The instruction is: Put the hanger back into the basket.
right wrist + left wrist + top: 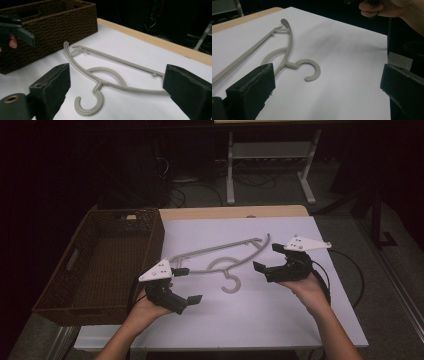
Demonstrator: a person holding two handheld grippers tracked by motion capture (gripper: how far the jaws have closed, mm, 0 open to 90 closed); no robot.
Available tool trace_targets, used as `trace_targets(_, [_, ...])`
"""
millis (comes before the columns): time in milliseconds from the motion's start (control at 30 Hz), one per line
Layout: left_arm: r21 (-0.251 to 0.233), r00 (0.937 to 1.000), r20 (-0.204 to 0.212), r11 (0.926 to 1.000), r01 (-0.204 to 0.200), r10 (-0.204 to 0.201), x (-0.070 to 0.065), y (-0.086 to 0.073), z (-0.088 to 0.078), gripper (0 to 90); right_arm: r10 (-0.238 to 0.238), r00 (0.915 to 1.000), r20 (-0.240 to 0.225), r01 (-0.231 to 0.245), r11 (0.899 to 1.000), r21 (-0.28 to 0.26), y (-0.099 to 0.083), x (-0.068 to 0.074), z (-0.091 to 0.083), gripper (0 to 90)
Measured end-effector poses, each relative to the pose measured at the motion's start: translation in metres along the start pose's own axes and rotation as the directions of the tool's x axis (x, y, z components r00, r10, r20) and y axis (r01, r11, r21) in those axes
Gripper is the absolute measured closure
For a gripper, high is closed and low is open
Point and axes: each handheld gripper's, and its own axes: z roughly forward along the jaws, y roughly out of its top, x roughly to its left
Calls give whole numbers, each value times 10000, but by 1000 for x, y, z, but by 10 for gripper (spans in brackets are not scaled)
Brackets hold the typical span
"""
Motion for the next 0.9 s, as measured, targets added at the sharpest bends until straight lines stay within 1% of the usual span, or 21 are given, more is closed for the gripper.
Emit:
trace_targets(33, [0,10000,0,10000,0,0,0,0,0,0,91,10000,-6,-91,9999,47,0,0,2,99])
trace_targets(100, [9,10000,-21,10000,81,-81,0,-3,2,0,54,10000,-4,-54,10000,21,1,0,5,113])
trace_targets(200, [59,9999,31,9999,129,-129,-1,-8,6,0,217,9997,-123,-213,9994,277,3,0,17,160])
trace_targets(233, [59,9999,31,9999,129,-129,-1,-8,6,0,217,9997,-123,-213,9994,277,3,0,17,160])
trace_targets(267, [100,9999,23,9999,99,-99,-1,-9,7,0,215,9996,-175,-208,9990,408,4,0,25,211])
trace_targets(300, [80,9999,16,9999,118,-118,-2,-9,8,0,215,9996,-175,-208,9990,408,4,0,25,211])
trace_targets(333, [65,9999,34,9999,135,-135,-2,-10,8,0,217,9996,-189,-206,9982,568,5,1,32,275])
trace_targets(400, [10,9999,43,9999,138,-138,-2,-10,7,0,241,9994,-267,-222,9974,679,6,0,40,359])
trace_targets(433, [10,9999,43,9999,138,-138,-2,-10,7,0,241,9994,-267,-222,9974,679,6,0,40,359])
trace_targets(467, [-13,9999,32,9999,153,-153,-2,-11,7,0,331,9984,-449,-290,9956,890,7,0,49,425])
trace_targets(500, [-13,9999,32,9999,153,-153,-2,-11,7,0,331,9984,-449,-290,9956,890,7,0,49,425])
trace_targets(533, [-54,9998,30,9998,172,-172,-1,-11,6,0,313,9980,-548,-250,9935,1112,7,0,59,496])
trace_targets(567, [-54,9998,30,9998,172,-172,-1,-11,6,0,313,9980,-548,-250,9935,1112,7,0,59,496])
trace_targets(600, [-74,9998,29,9998,191,-191,-1,-11,6,0,377,9978,-549,-309,9922,1205,7,0,63,531])
trace_targets(667, [-77,9998,24,9998,196,-196,-1,-11,5,0,450,9970,-632,-348,9875,1535,6,-1,78,660])
trace_targets(700, [-77,9998,25,9998,198,-198,-1,-11,5,0,450,9970,-632,-348,9875,1535,6,-1,78,660])
trace_targets(733, [-78,9998,14,9998,191,-191,-1,-11,5,0,337,9972,-672,-224,9866,1618,5,-2,84,704])
trace_targets(800, [-95,9998,47,9998,185,-185,0,-11,5,0,530,9962,-692,-386,9802,1944,3,-1,93,771])
trace_targets(833, [-102,9998,45,9998,184,-183,0,-11,5,0,435,9964,-730,-282,9795,1993,2,-1,98,802])
trace_targets(867, [-114,9998,46,9998,177,-177,0,-11,5,0,564,9956,-749,-384,9741,2230,0,0,107,856])
trace_targets(900, [-118,9998,53,9998,180,-179,0,-11,5,0,564,9956,-749,-384,9741,2230,0,0,107,856])
